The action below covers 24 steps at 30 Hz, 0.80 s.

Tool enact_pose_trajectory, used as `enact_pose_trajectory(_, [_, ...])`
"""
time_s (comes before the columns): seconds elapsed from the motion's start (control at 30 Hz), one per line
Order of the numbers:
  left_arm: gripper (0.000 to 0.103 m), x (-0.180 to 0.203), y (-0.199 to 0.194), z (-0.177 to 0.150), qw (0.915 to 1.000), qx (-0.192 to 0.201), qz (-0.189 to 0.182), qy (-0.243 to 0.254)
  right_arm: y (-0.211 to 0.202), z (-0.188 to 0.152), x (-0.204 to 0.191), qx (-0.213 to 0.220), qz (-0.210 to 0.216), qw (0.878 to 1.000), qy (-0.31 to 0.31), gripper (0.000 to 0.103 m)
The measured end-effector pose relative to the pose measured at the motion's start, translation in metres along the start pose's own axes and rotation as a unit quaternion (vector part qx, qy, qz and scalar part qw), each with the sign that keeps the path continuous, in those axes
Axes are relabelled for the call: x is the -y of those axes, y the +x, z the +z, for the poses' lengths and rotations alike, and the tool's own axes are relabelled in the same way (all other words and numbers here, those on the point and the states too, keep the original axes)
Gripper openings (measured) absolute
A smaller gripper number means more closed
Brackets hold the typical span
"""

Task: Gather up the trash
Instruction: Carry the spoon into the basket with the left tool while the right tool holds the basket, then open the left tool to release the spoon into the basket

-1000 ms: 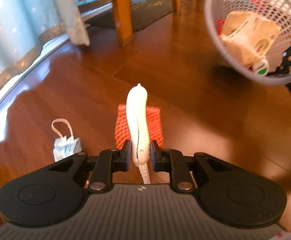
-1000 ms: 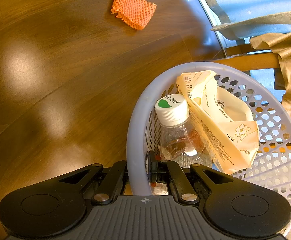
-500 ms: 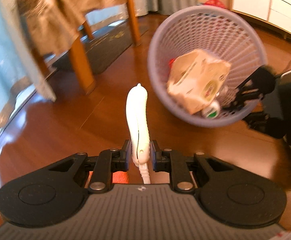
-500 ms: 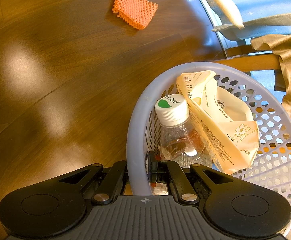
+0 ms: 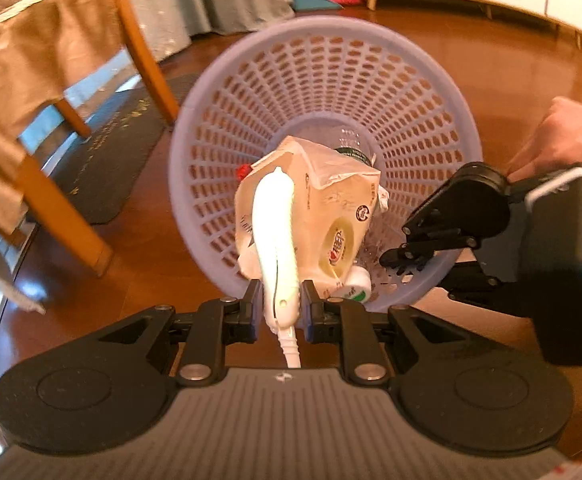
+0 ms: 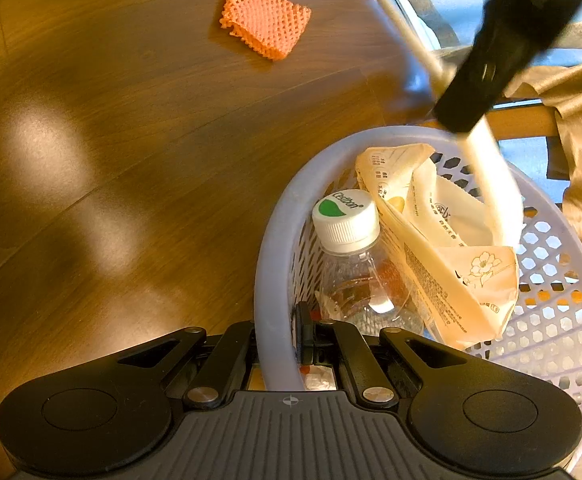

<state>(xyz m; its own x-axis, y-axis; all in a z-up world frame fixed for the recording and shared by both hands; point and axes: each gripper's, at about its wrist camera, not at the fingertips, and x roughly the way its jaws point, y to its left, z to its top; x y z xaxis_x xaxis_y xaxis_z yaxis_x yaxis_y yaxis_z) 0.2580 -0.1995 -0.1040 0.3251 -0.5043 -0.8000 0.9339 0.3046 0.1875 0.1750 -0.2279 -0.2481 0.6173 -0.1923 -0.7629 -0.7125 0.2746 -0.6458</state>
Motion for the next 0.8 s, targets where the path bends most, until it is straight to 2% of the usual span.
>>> enact_pose_trajectory(0.13, [0.016,0.002,0.023,0.014,0.9991,-0.024,-0.010,0.033,-0.001,-0.002,-0.001,0.001,-0.001,1.000,0.001,0.000])
enact_pose_trajectory(0.2, [0.016,0.004,0.031,0.020,0.9987,-0.023,-0.013,0.044,-0.001,-0.002,-0.001,0.002,-0.001,1.000,0.000,0.000])
enact_pose_trajectory(0.57, [0.016,0.011,0.048,0.061,0.9980,0.020,-0.043,0.041,0.001,-0.002,0.000,0.007,-0.003,1.000,0.005,0.000])
enact_pose_trajectory(0.8, [0.017,0.007,0.064,0.079,0.9970,0.040,-0.064,0.015,0.001,0.000,0.004,0.009,-0.006,1.000,0.014,0.000])
